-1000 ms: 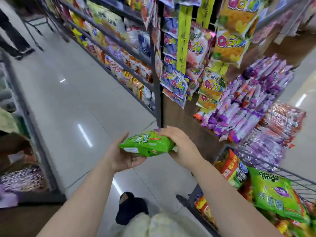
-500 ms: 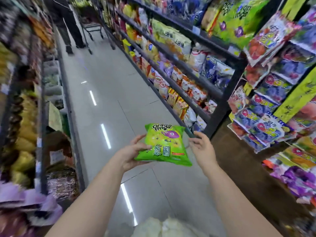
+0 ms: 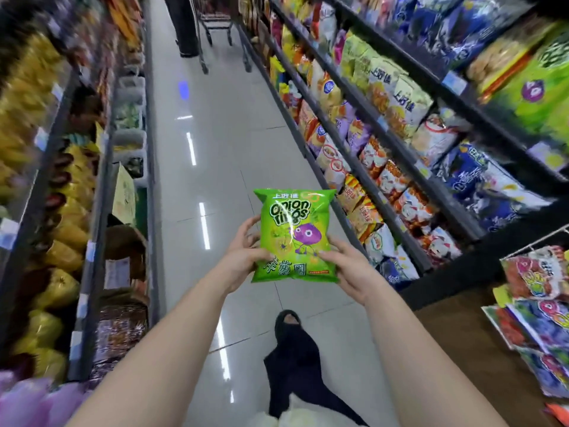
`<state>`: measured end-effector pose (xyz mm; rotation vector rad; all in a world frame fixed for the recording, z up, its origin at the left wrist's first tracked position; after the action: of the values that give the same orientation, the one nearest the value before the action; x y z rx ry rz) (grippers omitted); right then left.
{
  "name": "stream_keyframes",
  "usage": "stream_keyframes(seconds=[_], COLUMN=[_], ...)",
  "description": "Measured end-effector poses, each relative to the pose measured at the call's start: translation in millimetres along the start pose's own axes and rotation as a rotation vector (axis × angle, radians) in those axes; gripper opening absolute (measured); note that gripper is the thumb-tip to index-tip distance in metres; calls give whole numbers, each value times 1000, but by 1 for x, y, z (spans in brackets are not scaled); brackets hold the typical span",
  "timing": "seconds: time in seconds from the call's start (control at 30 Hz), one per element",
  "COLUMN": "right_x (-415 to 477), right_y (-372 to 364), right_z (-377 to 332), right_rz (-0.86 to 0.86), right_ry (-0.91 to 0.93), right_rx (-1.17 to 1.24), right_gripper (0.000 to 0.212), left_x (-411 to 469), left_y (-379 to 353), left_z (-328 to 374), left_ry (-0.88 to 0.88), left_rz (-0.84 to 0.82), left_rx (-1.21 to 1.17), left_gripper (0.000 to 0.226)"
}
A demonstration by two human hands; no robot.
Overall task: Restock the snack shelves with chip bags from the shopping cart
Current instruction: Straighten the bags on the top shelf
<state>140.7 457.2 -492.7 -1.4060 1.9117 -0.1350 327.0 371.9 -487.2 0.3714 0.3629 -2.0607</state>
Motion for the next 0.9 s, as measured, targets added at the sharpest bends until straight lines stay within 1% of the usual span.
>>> stream_keyframes(seconds=[0.1, 0.27, 0.37, 0.43, 0.53, 0.67, 0.7, 0.8, 0.9], right_x=[61, 161, 219, 251, 290, 327, 334, 354, 363], right_y=[-23, -75, -113, -136, -164, -200, -208, -228, -243], right_z=[-44, -145, -218, -270, -343, -435, -457, -523, -582], right_rz=[-1, -72, -131, -131, -103, -56, -33, 74, 211], right_ry=[52, 166, 275, 364, 508, 648, 690, 854, 1039], right_rx=[-3, 47, 6, -40, -153, -266, -299, -374, -376], right_gripper=[62, 40, 45, 48, 44, 45, 48, 52, 41], left_x=[53, 148, 198, 232, 283, 352, 367, 415, 465], left_y=[24, 60, 75, 83, 88, 93, 94, 96, 90], left_z=[42, 137, 216, 271, 350, 449, 473, 538, 600], left_ry=[-15, -90, -186, -257, -361, -498, -528, -607, -674], left_rz=[15, 97, 157, 185, 190, 170, 167, 145, 95], left_rx=[27, 30, 59, 90, 150, 240, 252, 285, 328], left_gripper=[91, 65, 60, 59, 54, 47, 46, 45, 48])
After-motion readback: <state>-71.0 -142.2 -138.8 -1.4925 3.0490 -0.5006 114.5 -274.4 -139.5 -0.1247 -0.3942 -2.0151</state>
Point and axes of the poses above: each hand's wrist, its own x-axis towards the middle knuckle, its own y-axis out of the back of the hand, z = x × y, the point moved 7 cm from there along x, towards the middle knuckle, and after that the axes turned 14 degrees about x, right-handed, at the moved point
